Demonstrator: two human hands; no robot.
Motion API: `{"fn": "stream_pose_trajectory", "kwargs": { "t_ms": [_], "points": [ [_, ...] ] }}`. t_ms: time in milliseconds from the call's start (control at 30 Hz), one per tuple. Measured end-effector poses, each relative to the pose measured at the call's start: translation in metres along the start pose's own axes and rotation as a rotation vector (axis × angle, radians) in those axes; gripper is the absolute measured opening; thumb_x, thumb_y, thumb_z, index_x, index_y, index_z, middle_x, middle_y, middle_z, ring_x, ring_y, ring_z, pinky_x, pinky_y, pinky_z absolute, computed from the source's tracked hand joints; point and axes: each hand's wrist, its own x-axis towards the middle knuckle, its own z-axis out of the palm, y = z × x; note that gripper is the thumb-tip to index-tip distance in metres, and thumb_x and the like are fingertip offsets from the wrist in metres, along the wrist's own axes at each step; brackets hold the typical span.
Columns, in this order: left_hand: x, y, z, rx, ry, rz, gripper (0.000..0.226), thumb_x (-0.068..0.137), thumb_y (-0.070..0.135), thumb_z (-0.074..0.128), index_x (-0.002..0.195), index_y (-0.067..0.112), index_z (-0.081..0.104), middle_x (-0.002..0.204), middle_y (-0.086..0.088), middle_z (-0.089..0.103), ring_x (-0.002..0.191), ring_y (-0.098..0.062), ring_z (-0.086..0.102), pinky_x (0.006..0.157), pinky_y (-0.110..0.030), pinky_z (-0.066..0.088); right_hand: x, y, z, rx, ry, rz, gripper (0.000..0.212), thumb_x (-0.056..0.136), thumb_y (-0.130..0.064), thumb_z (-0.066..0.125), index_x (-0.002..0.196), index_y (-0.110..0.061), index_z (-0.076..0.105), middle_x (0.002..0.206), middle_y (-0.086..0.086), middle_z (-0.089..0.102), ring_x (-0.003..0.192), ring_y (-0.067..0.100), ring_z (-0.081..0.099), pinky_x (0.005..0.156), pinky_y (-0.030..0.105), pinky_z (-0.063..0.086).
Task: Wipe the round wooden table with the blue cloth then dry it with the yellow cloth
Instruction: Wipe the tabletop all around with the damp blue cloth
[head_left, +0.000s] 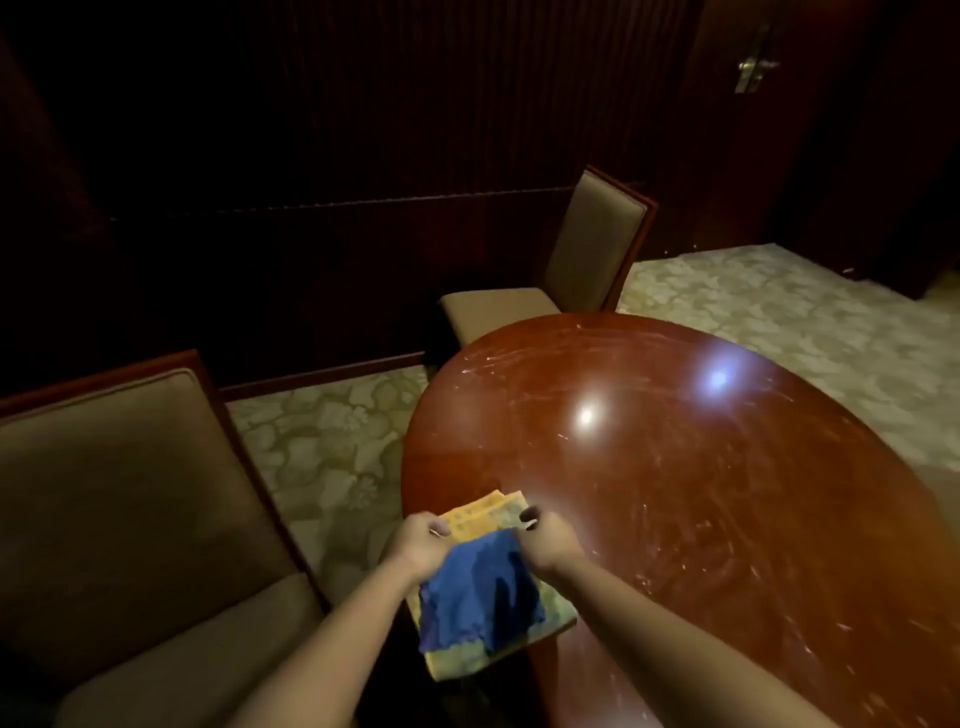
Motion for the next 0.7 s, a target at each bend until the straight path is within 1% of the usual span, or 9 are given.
{"fn": "stream_pose_trajectory", "kwargs": {
  "t_ms": [100,200,300,367,467,533,567,633,700],
  "points": [
    [0.01,-0.008,0.007,0.113,-0.032,-0.02,0.027,0.08,-0.006,0.053,0.076,0.02,0.053,0.085,-0.003,0.054,0.079,-0.025,0.057,0.064,-0.022,0.04,0.008,0.0,0.008,-0.077,-0.025,0.026,0.039,0.096,-0.021,0.046,0.133,-0.011,0.048,0.123,0.008,0.06,0.105,0.023,0.059,0.078,0.026,0.043],
    [0.014,-0.011,0.012,0.217,-0.101,-0.023,0.026,0.082,-0.002,0.056,0.1,0.017,0.057,0.102,-0.004,0.057,0.101,-0.022,0.059,0.079,-0.023,0.046,0.014,-0.001,0.018,-0.129,-0.082,0.049,0.038,0.094,-0.018,0.044,0.131,-0.01,0.047,0.116,0.01,0.06,0.096,0.025,0.058,0.07,0.026,0.042],
    [0.022,-0.014,0.013,0.332,-0.143,-0.006,0.036,0.083,0.004,0.06,0.117,0.016,0.057,0.122,-0.003,0.058,0.114,-0.019,0.056,0.09,-0.024,0.047,0.02,0.001,0.025,-0.173,-0.091,0.096,0.037,0.092,-0.018,0.046,0.128,-0.009,0.047,0.122,0.012,0.059,0.107,0.029,0.058,0.082,0.031,0.048],
    [0.027,-0.015,0.014,0.383,-0.171,-0.007,0.037,0.082,0.007,0.064,0.117,0.017,0.056,0.126,-0.004,0.059,0.115,-0.019,0.056,0.093,-0.029,0.049,0.025,0.004,0.029,-0.189,-0.091,0.122,0.031,0.09,-0.018,0.046,0.12,-0.01,0.05,0.119,0.012,0.06,0.106,0.029,0.059,0.083,0.033,0.049],
    [0.027,-0.011,0.015,0.568,-0.187,0.038,0.026,0.082,0.013,0.065,0.107,0.016,0.06,0.12,-0.006,0.061,0.111,-0.022,0.058,0.088,-0.031,0.049,0.029,0.006,0.03,-0.198,-0.123,0.147,0.013,0.088,-0.024,0.049,0.096,-0.014,0.054,0.11,0.009,0.064,0.096,0.026,0.061,0.073,0.028,0.046],
    [0.024,-0.007,0.015,0.717,-0.161,0.076,0.011,0.08,0.016,0.063,0.09,0.014,0.061,0.112,-0.011,0.063,0.105,-0.025,0.06,0.083,-0.034,0.05,0.032,0.008,0.028,-0.188,-0.136,0.151,0.012,0.086,-0.025,0.051,0.092,-0.017,0.056,0.106,0.008,0.066,0.096,0.025,0.062,0.073,0.028,0.048],
    [0.023,-0.005,0.015,0.769,-0.145,0.101,0.009,0.079,0.016,0.063,0.088,0.012,0.062,0.11,-0.012,0.064,0.104,-0.026,0.06,0.082,-0.034,0.05,0.032,0.009,0.027,-0.183,-0.138,0.132,0.01,0.085,-0.023,0.052,0.091,-0.017,0.056,0.104,0.008,0.065,0.096,0.025,0.062,0.073,0.029,0.048],
    [0.021,-0.004,0.016,0.833,-0.116,0.156,0.014,0.078,0.018,0.061,0.091,0.012,0.065,0.11,-0.009,0.062,0.107,-0.026,0.057,0.083,-0.032,0.049,0.03,0.009,0.026,-0.131,-0.152,0.086,0.004,0.084,-0.016,0.051,0.088,-0.016,0.052,0.094,0.006,0.061,0.088,0.023,0.059,0.065,0.027,0.044],
    [0.019,-0.003,0.014,0.836,-0.109,0.204,0.015,0.078,0.02,0.06,0.092,0.018,0.064,0.112,-0.005,0.058,0.112,-0.024,0.051,0.088,-0.03,0.045,0.026,0.01,0.025,-0.018,-0.175,0.043,0.006,0.085,-0.011,0.05,0.083,-0.016,0.049,0.085,0.002,0.057,0.077,0.017,0.054,0.055,0.024,0.04]
  ]
}}
